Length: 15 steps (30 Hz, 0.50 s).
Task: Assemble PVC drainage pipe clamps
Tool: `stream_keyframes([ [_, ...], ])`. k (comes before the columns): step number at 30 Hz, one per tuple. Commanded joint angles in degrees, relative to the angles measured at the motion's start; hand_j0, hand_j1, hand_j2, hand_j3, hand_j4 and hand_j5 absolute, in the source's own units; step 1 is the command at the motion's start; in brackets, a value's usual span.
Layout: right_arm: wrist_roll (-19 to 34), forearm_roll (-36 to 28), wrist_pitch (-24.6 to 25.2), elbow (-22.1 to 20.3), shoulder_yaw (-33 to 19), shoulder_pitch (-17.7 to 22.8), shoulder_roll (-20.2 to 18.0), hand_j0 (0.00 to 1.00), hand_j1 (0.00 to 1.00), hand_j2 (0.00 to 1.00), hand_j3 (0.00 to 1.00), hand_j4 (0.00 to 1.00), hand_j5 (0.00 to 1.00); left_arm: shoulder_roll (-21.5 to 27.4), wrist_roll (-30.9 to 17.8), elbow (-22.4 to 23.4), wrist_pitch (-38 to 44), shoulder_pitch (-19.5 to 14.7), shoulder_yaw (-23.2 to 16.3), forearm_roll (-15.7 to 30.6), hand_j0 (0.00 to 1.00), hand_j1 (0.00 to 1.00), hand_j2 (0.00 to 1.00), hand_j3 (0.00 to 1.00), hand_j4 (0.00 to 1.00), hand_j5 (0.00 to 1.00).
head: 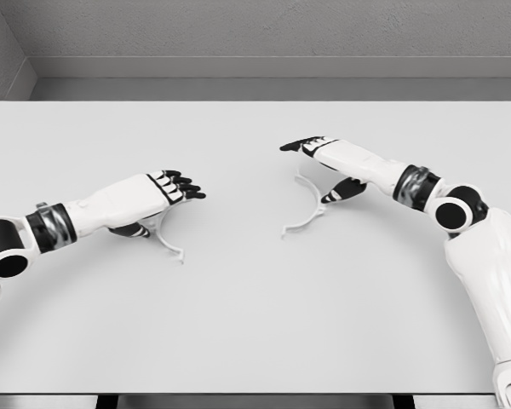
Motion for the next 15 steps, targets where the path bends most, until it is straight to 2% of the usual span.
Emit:
stream_keyframes([
  [1,0.0,-0.4,0.1,-0.1,0.4,0.0,0.3,1.0,1.0,1.0,1.0,1.0,1.0,-0.3,-0.2,-0.1,0.0,0.0,0.0,0.5,1.0,1.0,1.0,1.0,1.0,1.0],
  [11,-0.1,-0.5,0.1,0.6,0.4,-0.8,0.0,1.0,1.0,1.0,1.0,1.0,1.0,-2.0,-1.0,0.0,0.0,-0.6,0.0,0.4,1.0,1.0,1.0,1.0,1.0,1.0],
  [15,-0.1,-0.4,0.1,2.9,0.4,-1.9,0.1,1.0,1.0,1.0,1.0,1.0,1.0,-2.7,-1.2,-0.2,0.0,-0.7,0.0,0.5,1.0,1.0,1.0,1.0,1.0,1.0],
])
